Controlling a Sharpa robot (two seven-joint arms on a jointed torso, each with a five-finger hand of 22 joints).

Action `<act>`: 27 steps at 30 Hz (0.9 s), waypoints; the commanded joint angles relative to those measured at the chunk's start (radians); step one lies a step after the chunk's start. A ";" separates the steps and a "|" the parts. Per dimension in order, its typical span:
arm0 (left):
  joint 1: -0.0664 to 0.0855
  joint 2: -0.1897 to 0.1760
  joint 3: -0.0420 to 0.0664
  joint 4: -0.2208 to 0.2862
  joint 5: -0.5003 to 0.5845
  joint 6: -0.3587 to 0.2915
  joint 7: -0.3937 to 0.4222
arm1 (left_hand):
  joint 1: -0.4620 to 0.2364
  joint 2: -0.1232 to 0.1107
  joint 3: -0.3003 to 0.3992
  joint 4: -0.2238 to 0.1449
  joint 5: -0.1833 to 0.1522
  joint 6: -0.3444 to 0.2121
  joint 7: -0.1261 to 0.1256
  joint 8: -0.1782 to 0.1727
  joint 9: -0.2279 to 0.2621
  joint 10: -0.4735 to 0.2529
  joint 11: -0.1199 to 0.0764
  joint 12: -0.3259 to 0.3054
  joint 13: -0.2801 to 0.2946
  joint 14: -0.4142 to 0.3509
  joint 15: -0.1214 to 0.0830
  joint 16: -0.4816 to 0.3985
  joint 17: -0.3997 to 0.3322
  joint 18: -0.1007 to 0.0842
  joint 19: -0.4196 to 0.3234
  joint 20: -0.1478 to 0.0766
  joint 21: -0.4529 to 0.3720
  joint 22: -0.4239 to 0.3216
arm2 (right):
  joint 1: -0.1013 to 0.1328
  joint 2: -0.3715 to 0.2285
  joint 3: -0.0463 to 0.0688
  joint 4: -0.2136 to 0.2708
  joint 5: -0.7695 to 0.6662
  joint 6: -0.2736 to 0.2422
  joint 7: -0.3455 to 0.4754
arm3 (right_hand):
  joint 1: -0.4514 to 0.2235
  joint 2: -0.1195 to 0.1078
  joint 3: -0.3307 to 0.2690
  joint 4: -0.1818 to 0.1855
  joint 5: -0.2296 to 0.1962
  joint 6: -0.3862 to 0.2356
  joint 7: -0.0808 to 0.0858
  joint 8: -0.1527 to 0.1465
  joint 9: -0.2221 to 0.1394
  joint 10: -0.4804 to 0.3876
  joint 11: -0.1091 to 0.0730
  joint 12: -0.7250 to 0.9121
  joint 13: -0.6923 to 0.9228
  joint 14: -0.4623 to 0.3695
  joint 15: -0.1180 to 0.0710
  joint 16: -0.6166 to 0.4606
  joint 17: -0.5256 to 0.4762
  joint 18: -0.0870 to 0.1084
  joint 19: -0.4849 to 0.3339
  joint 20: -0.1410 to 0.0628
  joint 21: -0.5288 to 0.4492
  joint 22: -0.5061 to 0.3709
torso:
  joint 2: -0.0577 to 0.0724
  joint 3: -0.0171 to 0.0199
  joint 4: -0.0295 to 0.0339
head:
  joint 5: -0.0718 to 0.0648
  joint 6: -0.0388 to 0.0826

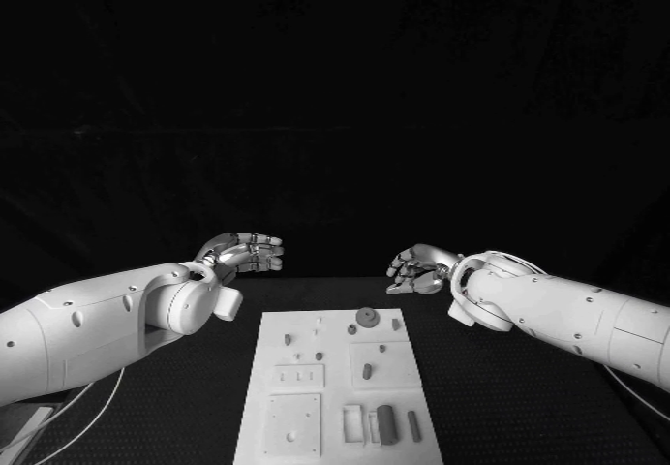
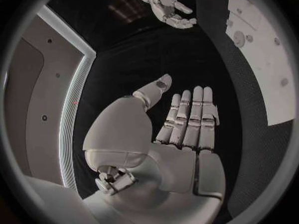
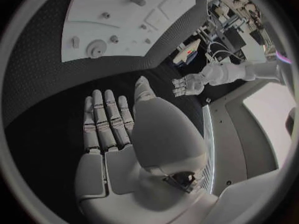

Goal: Assemble the parts on the task board

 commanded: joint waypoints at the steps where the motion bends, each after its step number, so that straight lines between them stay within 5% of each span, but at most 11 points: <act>1: 0.017 -0.023 0.001 0.049 -0.027 0.040 0.010 | 0.000 0.004 -0.012 0.000 -0.004 0.007 0.001 -0.007 -0.003 0.010 0.004 -0.007 -0.003 0.008 0.005 -0.006 -0.001 -0.016 0.009 -0.002 -0.005 -0.003 | 0.007 0.018 0.001 0.000 -0.274 -0.014 -0.031 | 0.053 -0.005 0.000 0.000 0.007 0.094 0.019 0.023 0.005 0.144 -0.055 0.044 0.023 0.164 -0.074 0.067 0.034 0.037 0.172 -0.023 0.038 -0.018 | 0.025 0.0057 0.0212 | -0.014 -0.005; 5: 0.030 -0.040 0.002 0.089 -0.027 0.036 0.013 | -0.004 0.005 -0.016 0.000 -0.004 0.009 0.004 -0.009 -0.005 0.013 0.006 -0.010 -0.004 0.010 0.007 -0.009 -0.002 -0.018 0.011 -0.004 -0.008 -0.004 | 0.007 0.046 0.001 -0.012 -0.352 -0.038 -0.027 | 0.074 -0.015 0.024 0.003 0.007 0.128 0.006 0.031 0.011 0.202 -0.081 0.067 0.040 0.218 -0.100 0.095 0.054 0.037 0.236 -0.040 0.054 -0.025 | 0.044 0.0093 0.0357 | -0.026 -0.001; 9: 0.034 -0.044 0.003 0.104 -0.027 0.046 0.018 | -0.006 0.002 -0.020 0.000 -0.004 0.009 0.007 -0.012 -0.007 0.014 0.010 -0.013 -0.005 0.011 0.009 -0.011 -0.002 -0.019 0.012 -0.004 -0.010 -0.005 | 0.007 0.056 0.001 -0.007 -0.410 -0.057 -0.034 | 0.109 -0.026 0.046 -0.002 0.009 0.172 -0.014 0.045 0.021 0.305 -0.129 0.122 0.079 0.313 -0.145 0.160 0.099 0.037 0.340 -0.074 0.092 -0.026 | 0.057 0.0106 0.0556 | -0.039 -0.006; 15: 0.039 -0.054 0.003 0.127 -0.027 0.045 0.017 | -0.005 -0.006 -0.027 -0.001 -0.005 0.010 0.006 -0.015 -0.010 0.016 0.010 -0.017 -0.007 0.011 0.010 -0.015 -0.002 -0.019 0.013 -0.004 -0.014 -0.007 | 0.007 0.070 0.001 0.002 -0.470 -0.085 -0.071 | 0.066 -0.070 0.054 -0.001 0.013 0.174 -0.043 0.008 0.016 0.430 -0.170 0.258 0.215 0.420 -0.215 0.331 0.230 0.037 0.515 -0.139 0.170 -0.005 | 0.075 0.0098 0.0837 | -0.051 -0.013; 17: 0.039 -0.055 0.003 0.131 -0.027 0.045 0.017 | -0.005 -0.006 -0.027 -0.001 -0.005 0.011 0.006 -0.015 -0.010 0.016 0.010 -0.018 -0.008 0.011 0.010 -0.015 -0.002 -0.020 0.013 -0.004 -0.014 -0.007 | 0.007 0.073 0.001 0.003 -0.482 -0.070 -0.086 | 0.046 -0.087 0.069 -0.010 0.010 0.166 -0.049 -0.014 0.013 0.409 -0.172 0.353 0.317 0.420 -0.246 0.433 0.312 0.037 0.564 -0.172 0.213 0.028 | 0.079 0.0097 0.0908 | -0.055 -0.015; 19: 0.039 -0.057 0.002 0.136 -0.027 0.044 0.018 | -0.006 -0.005 -0.029 0.000 -0.005 0.011 0.006 -0.016 -0.011 0.017 0.009 -0.018 -0.008 0.011 0.010 -0.016 -0.003 -0.020 0.013 -0.004 -0.015 -0.007 | 0.007 0.079 0.002 0.002 -0.500 -0.039 -0.102 | 0.026 -0.091 0.073 0.001 0.004 0.156 -0.042 -0.027 0.011 0.399 -0.173 0.399 0.365 0.424 -0.254 0.476 0.346 0.037 0.574 -0.173 0.226 0.041 | 0.083 0.0093 0.0964 | -0.060 -0.015; 21: 0.039 -0.062 0.002 0.144 -0.027 0.043 0.019 | -0.009 -0.004 -0.031 0.001 -0.005 0.012 0.006 -0.017 -0.011 0.017 0.010 -0.020 -0.008 0.012 0.010 -0.017 -0.003 -0.020 0.014 -0.004 -0.016 -0.008 | 0.007 0.084 0.002 0.002 -0.511 -0.024 -0.115 | 0.006 -0.098 0.097 -0.001 0.002 0.145 -0.045 -0.051 0.006 0.346 -0.170 0.534 0.510 0.417 -0.272 0.591 0.434 0.036 0.612 -0.198 0.281 0.093 | 0.089 0.0093 0.1006 | -0.067 -0.017; 27: 0.038 -0.064 0.001 0.152 -0.027 0.042 0.020 | -0.015 -0.001 -0.037 0.001 -0.005 0.013 0.008 -0.019 -0.013 0.019 0.011 -0.023 -0.010 0.014 0.011 -0.019 -0.003 -0.020 0.016 -0.004 -0.018 -0.008 | 0.003 0.093 0.002 -0.001 -0.516 -0.005 -0.127 | -0.005 -0.105 0.135 -0.001 0.006 0.121 -0.029 -0.092 -0.005 0.238 -0.159 0.670 0.683 0.383 -0.261 0.691 0.507 0.036 0.602 -0.212 0.352 0.106 | 0.104 0.0093 0.1088 | -0.081 -0.012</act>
